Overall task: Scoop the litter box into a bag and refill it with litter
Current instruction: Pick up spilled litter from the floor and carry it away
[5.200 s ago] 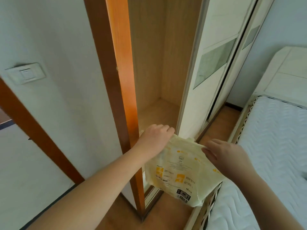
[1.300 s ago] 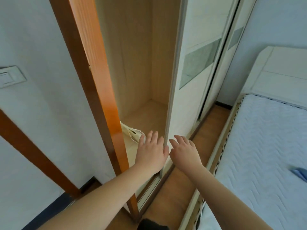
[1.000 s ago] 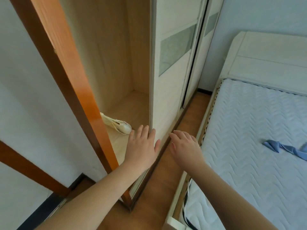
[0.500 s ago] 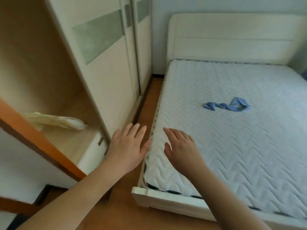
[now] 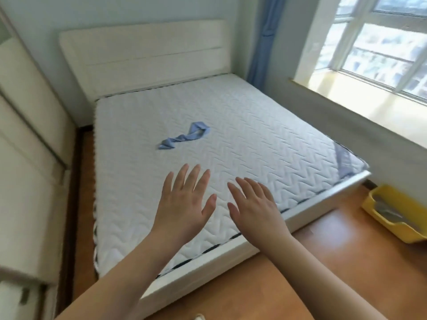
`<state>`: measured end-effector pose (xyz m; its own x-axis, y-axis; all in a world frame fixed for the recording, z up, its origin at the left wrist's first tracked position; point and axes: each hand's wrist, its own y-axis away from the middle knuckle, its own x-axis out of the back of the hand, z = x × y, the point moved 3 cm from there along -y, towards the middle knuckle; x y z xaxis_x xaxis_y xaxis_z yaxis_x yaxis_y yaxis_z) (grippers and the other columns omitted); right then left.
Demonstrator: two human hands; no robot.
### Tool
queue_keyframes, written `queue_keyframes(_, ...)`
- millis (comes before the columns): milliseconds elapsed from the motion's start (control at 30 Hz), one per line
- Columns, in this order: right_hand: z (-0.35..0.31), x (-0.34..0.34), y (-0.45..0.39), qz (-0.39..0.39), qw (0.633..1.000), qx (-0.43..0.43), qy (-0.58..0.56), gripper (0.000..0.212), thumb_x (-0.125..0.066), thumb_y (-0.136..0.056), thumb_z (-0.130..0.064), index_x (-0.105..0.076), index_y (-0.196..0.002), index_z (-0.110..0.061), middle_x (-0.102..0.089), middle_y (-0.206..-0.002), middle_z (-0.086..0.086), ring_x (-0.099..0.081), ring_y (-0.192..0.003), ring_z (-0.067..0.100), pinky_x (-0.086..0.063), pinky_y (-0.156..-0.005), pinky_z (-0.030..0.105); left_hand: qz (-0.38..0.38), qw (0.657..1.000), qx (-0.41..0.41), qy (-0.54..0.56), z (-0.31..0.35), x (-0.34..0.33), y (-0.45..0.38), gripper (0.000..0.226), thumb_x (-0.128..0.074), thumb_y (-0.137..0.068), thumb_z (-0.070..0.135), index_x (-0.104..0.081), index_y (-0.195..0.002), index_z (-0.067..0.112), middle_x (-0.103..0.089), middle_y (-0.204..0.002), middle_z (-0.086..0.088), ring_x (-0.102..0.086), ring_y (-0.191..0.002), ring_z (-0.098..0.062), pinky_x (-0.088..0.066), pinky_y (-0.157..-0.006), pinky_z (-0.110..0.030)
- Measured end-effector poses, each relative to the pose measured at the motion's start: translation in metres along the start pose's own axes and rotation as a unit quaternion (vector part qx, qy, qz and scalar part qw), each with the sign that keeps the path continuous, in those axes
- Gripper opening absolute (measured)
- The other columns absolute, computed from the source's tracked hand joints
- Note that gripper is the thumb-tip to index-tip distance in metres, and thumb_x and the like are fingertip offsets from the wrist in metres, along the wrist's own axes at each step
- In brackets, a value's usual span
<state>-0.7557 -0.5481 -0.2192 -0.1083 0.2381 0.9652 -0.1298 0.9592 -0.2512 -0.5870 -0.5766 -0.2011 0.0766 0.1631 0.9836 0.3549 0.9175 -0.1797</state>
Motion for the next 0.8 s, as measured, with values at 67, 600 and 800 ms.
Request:
queue_keyframes(67, 0.030, -0.001, 0.004, -0.006, 0.999, -0.044, 0.010, 0.052, -0.031, -0.093, -0.041, -0.053, -0.134, -0.017, -0.054, -0.137, 0.006, -0.048, -0.129, 0.025, -0.035, -0.109, 0.043, 0.006, 0.999, -0.051, 0.005, 0.027, -0.008, -0.022, 0.065, -0.013, -0.098, 0.055, -0.041, -0.146, 0.021, -0.035, -0.155, -0.008, -0.028, -0.145, -0.030, -0.025, -0.115, -0.054)
queue_keyframes(600, 0.222, 0.007, 0.036, -0.037, 0.928, -0.365, 0.064, 0.044, -0.036, -0.091, -0.036, -0.052, -0.128, -0.018, -0.053, -0.134, 0.007, -0.048, -0.127, 0.027, -0.037, -0.107, 0.044, -0.028, 0.903, -0.415, 0.107, 0.222, -0.078, -0.188, 0.059, -0.026, -0.097, 0.052, -0.035, -0.150, 0.028, -0.032, -0.157, 0.001, -0.021, -0.148, -0.022, -0.014, -0.117, -0.043)
queue_keyframes(800, 0.276, 0.014, 0.082, -0.039, 0.886, -0.458, 0.059, 0.043, -0.034, -0.098, -0.035, -0.041, -0.140, -0.027, -0.046, -0.142, 0.001, -0.037, -0.134, 0.022, -0.024, -0.114, 0.042, -0.035, 0.857, -0.498, 0.125, 0.309, -0.085, -0.209, 0.058, -0.024, -0.097, 0.050, -0.044, -0.145, 0.024, -0.040, -0.153, -0.002, -0.029, -0.145, -0.024, -0.017, -0.116, -0.042)
